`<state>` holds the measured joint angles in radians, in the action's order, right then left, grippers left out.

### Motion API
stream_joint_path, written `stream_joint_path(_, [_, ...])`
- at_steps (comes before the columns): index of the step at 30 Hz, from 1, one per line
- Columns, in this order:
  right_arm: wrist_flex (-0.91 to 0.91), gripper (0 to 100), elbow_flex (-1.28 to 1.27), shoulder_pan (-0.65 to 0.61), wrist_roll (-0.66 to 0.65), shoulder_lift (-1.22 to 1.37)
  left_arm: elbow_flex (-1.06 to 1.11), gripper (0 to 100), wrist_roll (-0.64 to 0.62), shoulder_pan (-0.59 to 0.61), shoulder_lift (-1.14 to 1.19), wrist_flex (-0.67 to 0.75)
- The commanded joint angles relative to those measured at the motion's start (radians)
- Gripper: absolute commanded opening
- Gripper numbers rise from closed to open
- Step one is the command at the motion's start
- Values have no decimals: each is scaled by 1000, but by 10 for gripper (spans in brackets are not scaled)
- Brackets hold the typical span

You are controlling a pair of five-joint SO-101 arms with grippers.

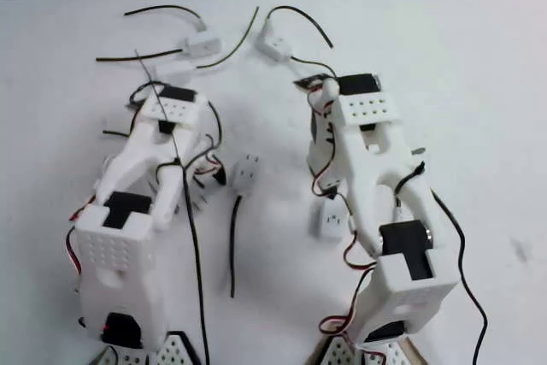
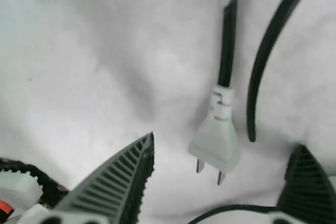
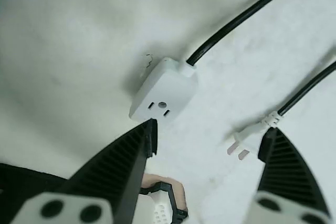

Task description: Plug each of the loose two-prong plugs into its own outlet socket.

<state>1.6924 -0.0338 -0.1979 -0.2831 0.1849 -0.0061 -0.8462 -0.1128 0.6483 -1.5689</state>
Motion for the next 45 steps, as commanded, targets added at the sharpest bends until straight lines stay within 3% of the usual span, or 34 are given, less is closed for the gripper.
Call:
stream_joint_path(1, [13, 309, 5, 51, -6, -50, 14, 326, 29, -15, 4, 17])
stream_joint_path(7, [13, 309, 5, 130, -20, -51, -57, 96, 35, 90, 35, 29])
stream_joint_path(11, [13, 309, 5, 176, -94, -51, -112, 24, 176, 108, 99, -23])
stream_joint_path(20, [13, 309, 5, 226, -100, -51, -290, 24, 138, 87, 226, -175])
stream_joint_path(24, [13, 309, 5, 229, -100, -51, -351, 24, 239, 51, 214, -170])
stream_joint_path(40, [13, 309, 5, 223, -100, -44, -419, 24, 267, 35, -245, -210])
stream_joint_path(42, [13, 309, 5, 223, -100, -42, -382, 24, 321, 36, -318, -210])
stream_joint_path(45, [13, 309, 5, 225, -101, -42, -267, 24, 509, 39, -421, -210])
